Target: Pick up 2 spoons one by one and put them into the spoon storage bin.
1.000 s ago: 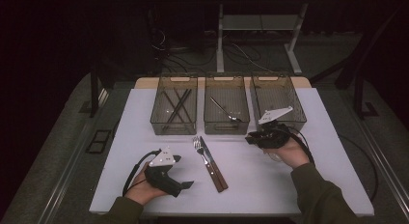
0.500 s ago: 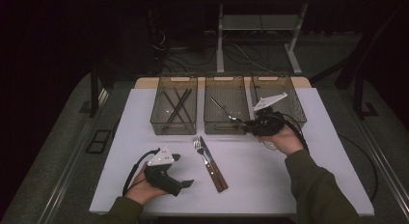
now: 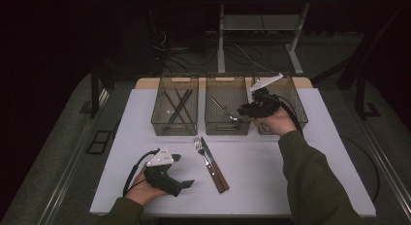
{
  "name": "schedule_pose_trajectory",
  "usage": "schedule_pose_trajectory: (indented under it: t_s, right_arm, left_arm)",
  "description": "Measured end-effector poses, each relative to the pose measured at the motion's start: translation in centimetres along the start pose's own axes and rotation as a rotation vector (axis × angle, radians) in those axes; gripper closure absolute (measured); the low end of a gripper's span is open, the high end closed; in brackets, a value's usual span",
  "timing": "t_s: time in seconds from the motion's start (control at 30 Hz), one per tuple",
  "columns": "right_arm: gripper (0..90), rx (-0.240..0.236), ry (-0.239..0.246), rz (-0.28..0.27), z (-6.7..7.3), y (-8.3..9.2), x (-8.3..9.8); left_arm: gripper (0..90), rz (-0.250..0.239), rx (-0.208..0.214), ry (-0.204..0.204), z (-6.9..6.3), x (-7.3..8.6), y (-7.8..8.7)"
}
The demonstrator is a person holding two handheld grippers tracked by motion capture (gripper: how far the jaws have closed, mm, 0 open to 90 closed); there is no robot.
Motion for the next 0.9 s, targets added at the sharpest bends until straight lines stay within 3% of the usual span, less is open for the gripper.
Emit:
schedule_pose_trajectory:
  t_s: [0.27,0.53,0.73,0.9]
  right_arm:
    - [72.9,0.015,-0.015,0.007,-1.1,-1.4,-3.1]
    - [72.8,0.001,-0.022,-0.004,-1.4,-3.4,-5.8]
    - [72.8,-0.002,-0.024,0.027,-1.6,-5.8,-6.2]
    - [72.8,-0.004,-0.052,0.031,-2.2,-7.0,-6.0]
  left_arm:
    - [0.0,0.007,0.001,-0.006,0.0,-0.1,-0.1]
    - [0.0,0.004,0.001,-0.021,-0.1,-0.1,0.0]
    - [0.0,-0.004,0.006,-0.021,-0.1,-0.2,0.0]
    - [0.0,-0.001,0.011,-0.019,-0.1,-0.2,0.0]
Point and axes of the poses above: each handheld gripper's, and its own axes: y roughly backward along the jaws, x roughly out of its underside, z roughly to its left, the point moved 3 cm from there along -y, roughly forward along the jaws, and after that the axes turned 7 degrees about z, right-handed, at the moved point
